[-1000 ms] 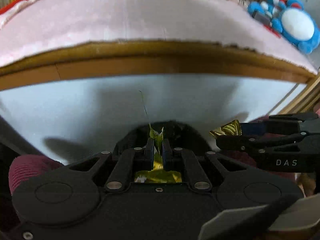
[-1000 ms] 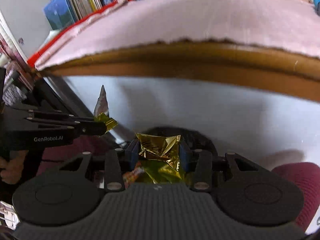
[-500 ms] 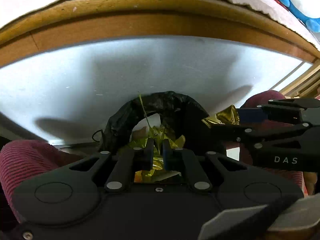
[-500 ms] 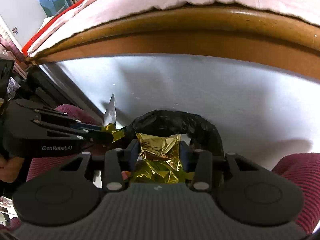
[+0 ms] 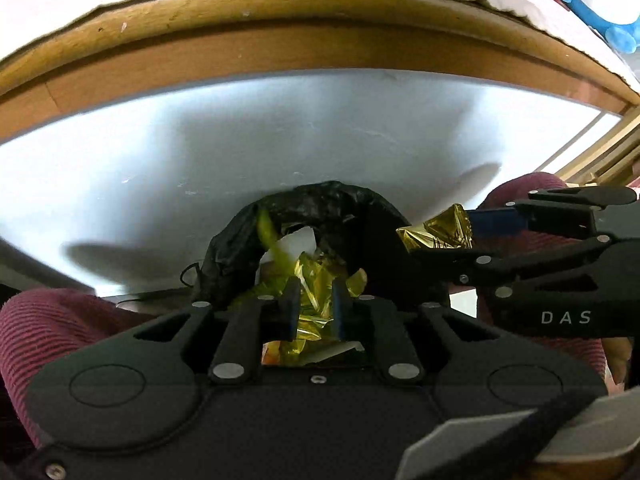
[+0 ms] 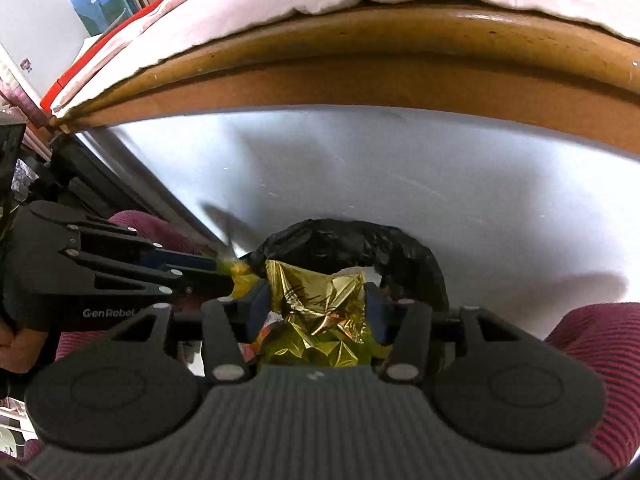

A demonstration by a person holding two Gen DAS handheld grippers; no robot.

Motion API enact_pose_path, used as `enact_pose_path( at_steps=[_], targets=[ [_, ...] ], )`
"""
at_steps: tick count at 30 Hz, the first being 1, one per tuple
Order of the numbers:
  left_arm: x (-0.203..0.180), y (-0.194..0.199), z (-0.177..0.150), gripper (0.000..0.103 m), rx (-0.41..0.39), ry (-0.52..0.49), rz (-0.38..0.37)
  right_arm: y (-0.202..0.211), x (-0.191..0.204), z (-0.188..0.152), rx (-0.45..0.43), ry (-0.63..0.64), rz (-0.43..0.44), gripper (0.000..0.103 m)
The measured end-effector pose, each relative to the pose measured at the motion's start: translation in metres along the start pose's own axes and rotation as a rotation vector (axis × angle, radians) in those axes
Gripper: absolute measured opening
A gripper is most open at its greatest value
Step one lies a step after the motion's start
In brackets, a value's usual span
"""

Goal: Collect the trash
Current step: 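Open both grippers over the black trash bin to drop the wrappers, then move both open grippers back over the bed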

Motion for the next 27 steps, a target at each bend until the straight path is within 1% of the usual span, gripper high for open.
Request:
enact_pose_path(
  at_steps=[3,4,6,7,15,20,22,24,27],
  targets=[
    [-0.001,0.000,0.000,0.026,-0.003,-0.015,0.006,0.000,-0.001,0.000,0.001,-0.008,0.000,0.070],
    [-0.001,0.001,0.000,0.027,-0.003,-0.021,0.006,0.000,-0.001,0.000,0.002,-0.009,0.001,0.071],
    [-0.002,0.002,0.000,0.034,-0.006,-0.030,0.008,0.000,-0.001,0.000,0.003,-0.008,0.001,0.072],
    [-0.002,0.002,0.000,0.035,-0.009,-0.033,0.010,0.000,-0.001,0.000,0.005,-0.007,0.001,0.074],
    [-0.002,0.006,0.002,0.040,-0.019,-0.036,0.025,0.001,-0.002,0.002,0.002,-0.016,0.002,0.080],
    [-0.004,0.007,0.003,0.042,-0.024,-0.043,0.017,0.005,-0.003,0.004,-0.007,-0.015,-0.001,0.080],
    [-0.007,0.013,0.006,0.043,-0.040,-0.060,0.009,0.011,-0.004,0.008,-0.020,-0.008,0.000,0.080],
    [-0.012,0.025,0.012,0.044,-0.077,-0.092,-0.002,0.021,-0.004,0.016,-0.043,0.000,0.008,0.080],
    [-0.019,0.051,0.027,0.049,-0.146,-0.125,-0.048,0.042,-0.005,0.033,-0.102,0.009,0.024,0.080]
  ],
)
Point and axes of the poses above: each gripper's, at about its wrist camera, not at the fingertips, and y roughly against the way its jaws point, x to its left, z to its top, the point moved 8 cm from there along -y, roughly the way its jaws point, and after that the axes turned 4 degrees about -z, right-handed, at the moved point
